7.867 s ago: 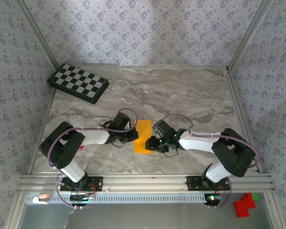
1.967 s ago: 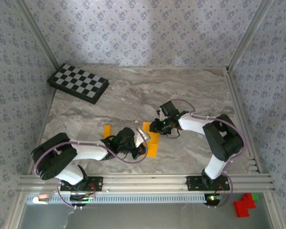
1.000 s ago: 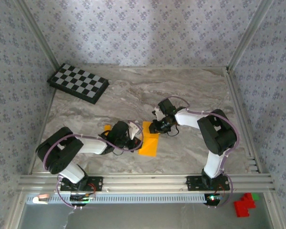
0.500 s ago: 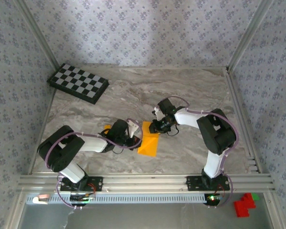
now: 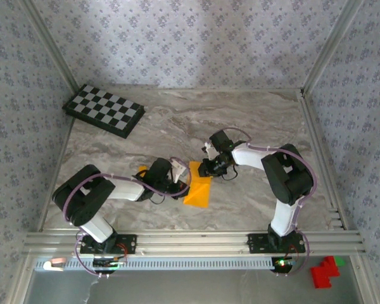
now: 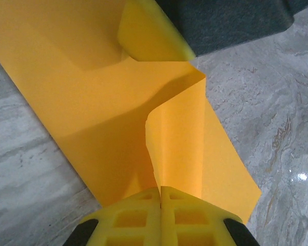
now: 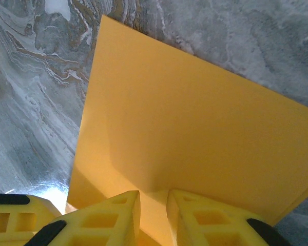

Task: Fold a paper plane with a square sheet of paper (pick it up from the middle)
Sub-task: Fold the triangle a second time at the center of the table.

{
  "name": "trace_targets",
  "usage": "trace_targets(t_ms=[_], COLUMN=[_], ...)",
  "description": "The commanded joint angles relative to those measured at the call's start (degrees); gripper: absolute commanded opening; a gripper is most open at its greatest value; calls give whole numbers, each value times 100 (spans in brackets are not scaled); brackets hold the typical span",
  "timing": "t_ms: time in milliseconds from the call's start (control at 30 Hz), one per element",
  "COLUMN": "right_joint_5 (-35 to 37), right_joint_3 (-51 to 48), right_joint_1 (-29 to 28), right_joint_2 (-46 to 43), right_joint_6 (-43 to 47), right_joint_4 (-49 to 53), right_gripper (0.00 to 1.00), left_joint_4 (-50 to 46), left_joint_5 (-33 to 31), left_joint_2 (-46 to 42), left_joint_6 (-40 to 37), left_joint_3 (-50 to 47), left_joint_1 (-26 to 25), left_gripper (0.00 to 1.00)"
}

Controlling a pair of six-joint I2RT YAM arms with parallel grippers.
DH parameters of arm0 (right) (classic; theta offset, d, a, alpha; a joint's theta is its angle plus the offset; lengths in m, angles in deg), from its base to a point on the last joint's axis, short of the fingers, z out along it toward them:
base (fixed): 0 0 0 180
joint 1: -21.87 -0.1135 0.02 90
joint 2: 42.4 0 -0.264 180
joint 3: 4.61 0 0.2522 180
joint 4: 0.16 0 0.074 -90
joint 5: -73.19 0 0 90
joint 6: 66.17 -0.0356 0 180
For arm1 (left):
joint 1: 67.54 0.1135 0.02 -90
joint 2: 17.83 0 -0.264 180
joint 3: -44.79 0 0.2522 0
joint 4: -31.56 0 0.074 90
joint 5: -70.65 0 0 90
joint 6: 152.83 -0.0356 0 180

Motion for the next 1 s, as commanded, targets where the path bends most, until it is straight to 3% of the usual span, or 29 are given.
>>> trace_targets(t_ms=[0, 967], right_joint_5=[362, 362], right_joint_3=[-66, -14], right_joint_1=[5, -38], right_joint_2=[303, 364], right_joint_6=[126, 76], right_joint_4=[393, 388], right_gripper=[25, 24], left_joint_4=[-4, -21], left_joint_5=[191, 86], left_joint_2=[32, -51], left_joint_6=[77, 178], left_joint_3=[59, -39], left_joint_1=[41, 9], left_gripper=[2, 4])
